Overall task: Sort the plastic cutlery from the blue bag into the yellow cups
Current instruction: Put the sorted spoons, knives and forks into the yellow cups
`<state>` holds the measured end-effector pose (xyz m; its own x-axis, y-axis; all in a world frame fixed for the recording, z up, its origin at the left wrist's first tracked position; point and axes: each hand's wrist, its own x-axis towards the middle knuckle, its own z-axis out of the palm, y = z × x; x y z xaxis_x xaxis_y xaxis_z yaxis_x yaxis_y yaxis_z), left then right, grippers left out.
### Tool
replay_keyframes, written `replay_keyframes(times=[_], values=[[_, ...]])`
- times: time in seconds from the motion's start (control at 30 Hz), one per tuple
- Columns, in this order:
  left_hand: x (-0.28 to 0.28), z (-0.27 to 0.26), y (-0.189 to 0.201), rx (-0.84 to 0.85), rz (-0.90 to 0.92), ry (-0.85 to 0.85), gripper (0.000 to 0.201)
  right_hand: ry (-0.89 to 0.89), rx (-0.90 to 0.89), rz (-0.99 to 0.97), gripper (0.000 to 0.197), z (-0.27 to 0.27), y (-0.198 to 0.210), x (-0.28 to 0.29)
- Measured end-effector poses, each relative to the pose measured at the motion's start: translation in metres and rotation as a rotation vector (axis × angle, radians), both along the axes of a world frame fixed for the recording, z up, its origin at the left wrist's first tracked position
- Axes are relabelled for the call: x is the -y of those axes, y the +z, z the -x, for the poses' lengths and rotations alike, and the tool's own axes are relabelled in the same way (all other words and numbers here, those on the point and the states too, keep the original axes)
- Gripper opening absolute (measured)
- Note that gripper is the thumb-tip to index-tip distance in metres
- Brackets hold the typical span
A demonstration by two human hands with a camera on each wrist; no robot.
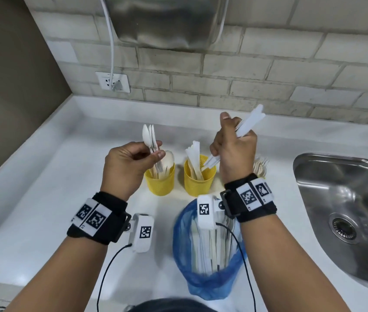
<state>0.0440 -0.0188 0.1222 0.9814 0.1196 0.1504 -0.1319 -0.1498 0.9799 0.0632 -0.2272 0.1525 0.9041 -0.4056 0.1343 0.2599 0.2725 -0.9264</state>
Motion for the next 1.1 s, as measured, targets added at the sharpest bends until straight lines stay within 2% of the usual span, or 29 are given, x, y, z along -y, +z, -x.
replay_keyframes(times=[0.23,0.33,0.57,0.73,0.83,0.87,1.03,1.1], values=[[-0.001,-0.024,-0.019,0.004,-0.219,0.037,0.018,0.065,-0.097,0.314,0.050,-0.028,-0.048,-0.016],[0.001,-0.026,-0.027,0.027,-0.313,0.032,0.034,0.088,-0.141,0.383,0.056,-0.030,-0.067,-0.017],[0.002,-0.029,-0.043,-0.036,-0.508,-0.024,0.052,0.184,-0.194,0.589,0.042,-0.030,-0.091,-0.015],[0.005,-0.029,-0.045,-0.034,-0.636,-0.065,0.062,0.126,-0.213,0.661,0.027,-0.029,-0.097,-0.011],[0.006,-0.028,-0.046,-0.002,-0.701,-0.101,0.072,0.113,-0.186,0.653,0.008,-0.028,-0.098,-0.012],[0.005,-0.029,-0.048,0.006,-0.725,-0.109,0.070,0.111,-0.179,0.629,0.005,-0.027,-0.097,-0.012],[0.004,-0.031,-0.054,0.060,-0.842,-0.070,0.044,0.060,-0.083,0.654,0.018,-0.022,-0.087,-0.007],[0.004,-0.030,-0.054,0.090,-0.859,-0.026,0.043,0.030,-0.017,0.691,0.025,-0.019,-0.082,-0.003]])
